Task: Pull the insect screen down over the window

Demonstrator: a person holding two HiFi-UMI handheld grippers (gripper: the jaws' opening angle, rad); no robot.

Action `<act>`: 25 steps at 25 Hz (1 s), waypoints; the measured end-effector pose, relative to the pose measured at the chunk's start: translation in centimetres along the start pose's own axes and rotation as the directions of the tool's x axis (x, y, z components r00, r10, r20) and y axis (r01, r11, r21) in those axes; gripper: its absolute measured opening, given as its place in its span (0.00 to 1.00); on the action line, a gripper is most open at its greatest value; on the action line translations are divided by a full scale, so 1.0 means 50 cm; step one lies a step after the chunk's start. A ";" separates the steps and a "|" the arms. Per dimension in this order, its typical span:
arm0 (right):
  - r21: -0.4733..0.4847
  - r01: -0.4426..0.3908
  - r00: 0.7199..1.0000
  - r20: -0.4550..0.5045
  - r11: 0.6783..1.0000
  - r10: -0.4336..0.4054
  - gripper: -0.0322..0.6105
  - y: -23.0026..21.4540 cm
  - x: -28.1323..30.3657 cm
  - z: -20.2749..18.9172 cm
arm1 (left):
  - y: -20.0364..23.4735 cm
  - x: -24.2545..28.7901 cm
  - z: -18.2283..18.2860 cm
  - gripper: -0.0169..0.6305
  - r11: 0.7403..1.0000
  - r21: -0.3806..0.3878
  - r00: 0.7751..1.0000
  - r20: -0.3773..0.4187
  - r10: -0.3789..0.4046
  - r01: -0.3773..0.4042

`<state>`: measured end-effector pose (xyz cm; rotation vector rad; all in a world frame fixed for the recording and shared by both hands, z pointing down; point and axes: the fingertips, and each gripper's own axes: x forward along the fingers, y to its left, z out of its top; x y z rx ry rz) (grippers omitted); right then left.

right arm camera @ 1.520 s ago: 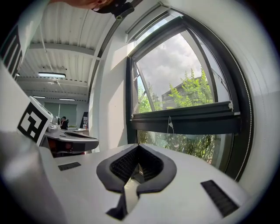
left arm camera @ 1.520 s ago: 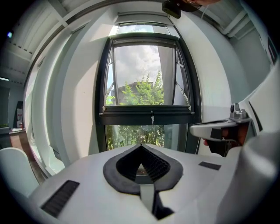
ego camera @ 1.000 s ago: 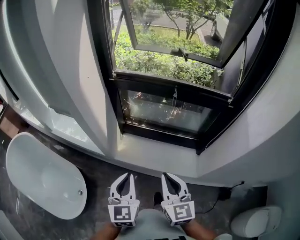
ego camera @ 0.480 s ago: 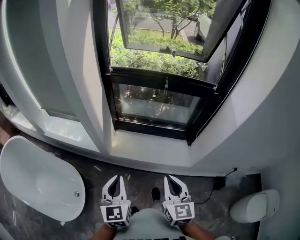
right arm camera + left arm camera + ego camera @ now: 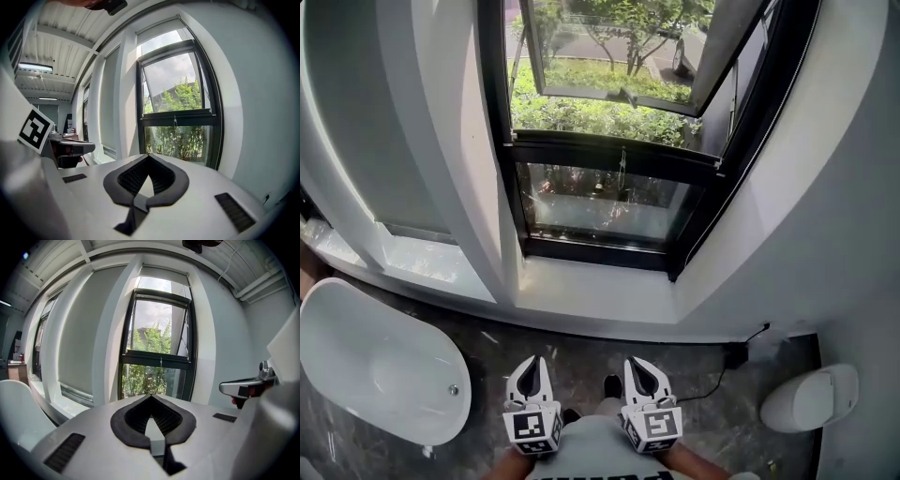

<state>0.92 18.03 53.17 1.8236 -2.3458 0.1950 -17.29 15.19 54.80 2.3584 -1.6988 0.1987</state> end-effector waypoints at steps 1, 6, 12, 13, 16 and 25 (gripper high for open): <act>-0.004 0.003 1.000 0.001 1.000 -0.003 0.06 0.001 0.001 -0.001 | 0.001 -0.002 0.001 0.05 1.000 0.001 1.000 0.002 0.000 0.000; -0.007 0.019 1.000 -0.005 1.000 -0.019 0.05 0.005 0.006 0.006 | 0.008 -0.009 0.000 0.05 1.000 -0.010 1.000 0.006 0.003 -0.003; -0.018 0.007 1.000 0.002 1.000 -0.007 0.05 0.012 0.015 0.003 | 0.017 -0.012 0.004 0.05 1.000 -0.018 1.000 0.018 0.017 -0.017; -0.020 0.005 1.000 0.004 1.000 -0.005 0.05 0.012 0.016 0.002 | 0.017 -0.012 0.005 0.05 1.000 -0.018 1.000 0.019 0.018 -0.018; -0.025 0.003 1.000 0.006 1.000 -0.003 0.05 0.014 0.018 0.005 | 0.018 -0.014 0.006 0.05 1.000 -0.018 1.000 0.020 0.022 -0.021; -0.038 0.010 1.000 0.003 0.999 -0.010 0.05 0.018 0.003 0.012 | 0.008 -0.023 0.011 0.05 1.000 -0.014 1.000 0.027 0.014 -0.013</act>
